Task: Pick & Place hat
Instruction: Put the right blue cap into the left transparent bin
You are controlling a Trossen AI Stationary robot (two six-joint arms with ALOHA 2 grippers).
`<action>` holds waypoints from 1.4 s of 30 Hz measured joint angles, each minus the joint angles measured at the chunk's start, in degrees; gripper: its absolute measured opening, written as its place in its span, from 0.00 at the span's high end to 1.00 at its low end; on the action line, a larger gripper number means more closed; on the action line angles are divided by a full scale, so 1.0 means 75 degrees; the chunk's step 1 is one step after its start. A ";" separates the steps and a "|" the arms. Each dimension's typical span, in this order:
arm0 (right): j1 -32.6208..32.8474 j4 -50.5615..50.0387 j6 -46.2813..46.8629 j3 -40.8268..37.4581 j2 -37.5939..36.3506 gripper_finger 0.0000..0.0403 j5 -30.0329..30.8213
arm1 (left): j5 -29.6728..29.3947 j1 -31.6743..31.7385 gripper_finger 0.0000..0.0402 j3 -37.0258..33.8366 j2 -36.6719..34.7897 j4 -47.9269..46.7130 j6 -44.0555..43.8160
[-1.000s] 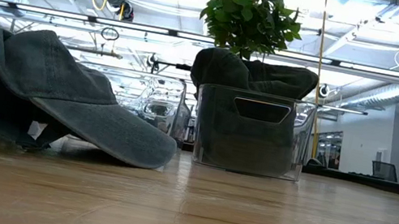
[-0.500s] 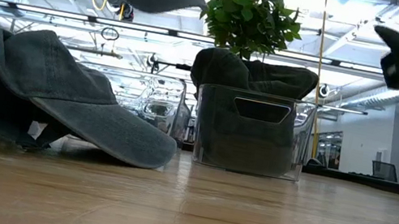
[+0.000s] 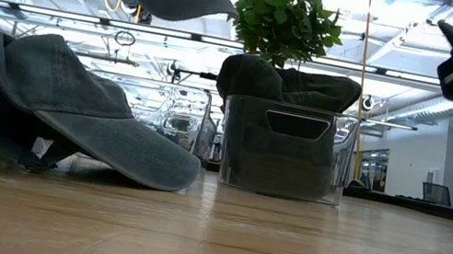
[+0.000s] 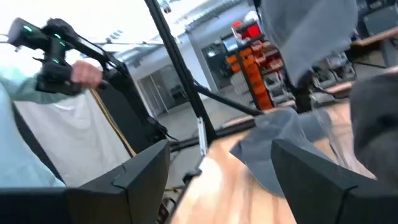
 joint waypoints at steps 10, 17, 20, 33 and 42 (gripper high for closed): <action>0.0000 -0.0887 -0.0376 -0.0016 -0.1854 0.34 -0.0198 | -0.0001 -0.0003 0.97 -0.0003 0.0022 0.0001 -0.0189; 0.0000 -0.1034 -0.0947 0.0051 -0.3279 0.34 -0.0197 | -0.0026 -0.0003 0.97 -0.0003 0.0022 -0.0001 -0.0353; 0.0000 -0.1410 -0.0922 0.0049 -0.3678 0.34 -0.0190 | -0.0027 -0.0003 0.97 -0.0003 0.0022 -0.0002 -0.0379; 0.0012 -0.3361 -0.0937 0.0071 -0.3659 0.34 -0.0527 | -0.0030 0.0073 0.97 -0.0003 0.0022 -0.0002 -0.0394; 0.0012 -0.4829 -0.0457 0.0071 -0.3651 0.34 -0.0590 | 0.0037 0.0277 0.97 -0.0003 0.0022 -0.0002 -0.0350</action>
